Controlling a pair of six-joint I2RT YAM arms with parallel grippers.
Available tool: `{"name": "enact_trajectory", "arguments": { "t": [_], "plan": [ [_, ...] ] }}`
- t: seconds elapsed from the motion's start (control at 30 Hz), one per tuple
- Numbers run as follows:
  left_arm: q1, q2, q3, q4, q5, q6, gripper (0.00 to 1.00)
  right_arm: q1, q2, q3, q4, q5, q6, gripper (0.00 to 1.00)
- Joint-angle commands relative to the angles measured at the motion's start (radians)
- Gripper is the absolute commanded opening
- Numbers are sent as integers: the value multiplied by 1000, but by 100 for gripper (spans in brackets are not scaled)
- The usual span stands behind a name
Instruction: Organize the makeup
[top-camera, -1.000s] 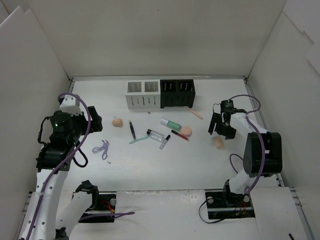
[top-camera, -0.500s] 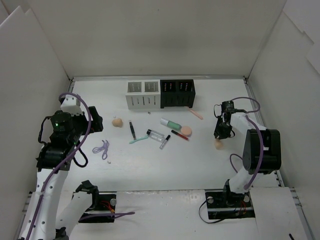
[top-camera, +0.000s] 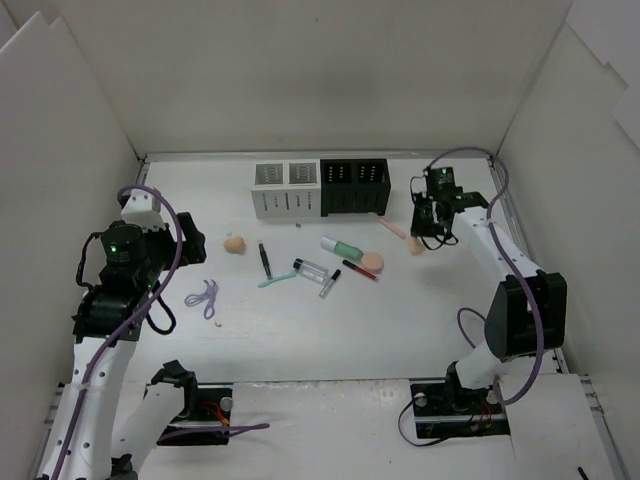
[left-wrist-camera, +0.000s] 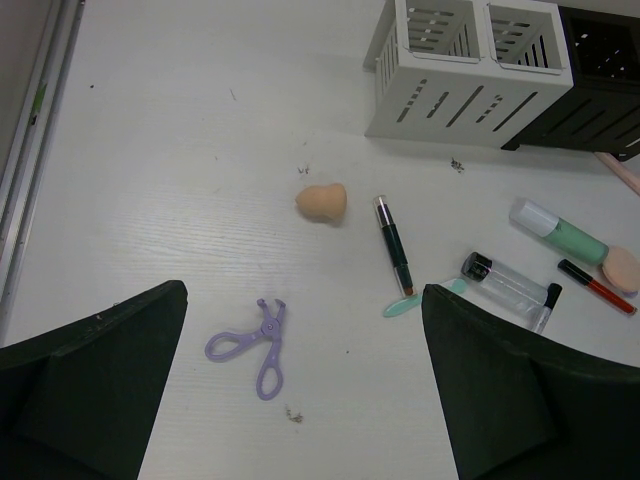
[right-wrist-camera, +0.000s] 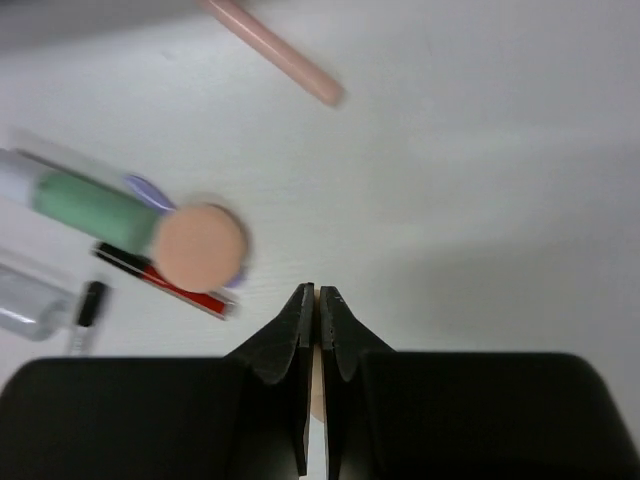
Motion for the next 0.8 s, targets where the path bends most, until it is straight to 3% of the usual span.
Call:
{"name": "enact_trajectory", "arguments": {
  "t": [0.0,0.5,0.77],
  "plan": [
    [7,2,42,49,-4,6,99,31,-55,218,19,-11,-24,0],
    [7,18,37,54,16,-2,99,84,351,895,46,-161,-98,0],
    [7,25,31,62,25,-8,99,107,485,952,123,-186,-100,0]
  ]
}}
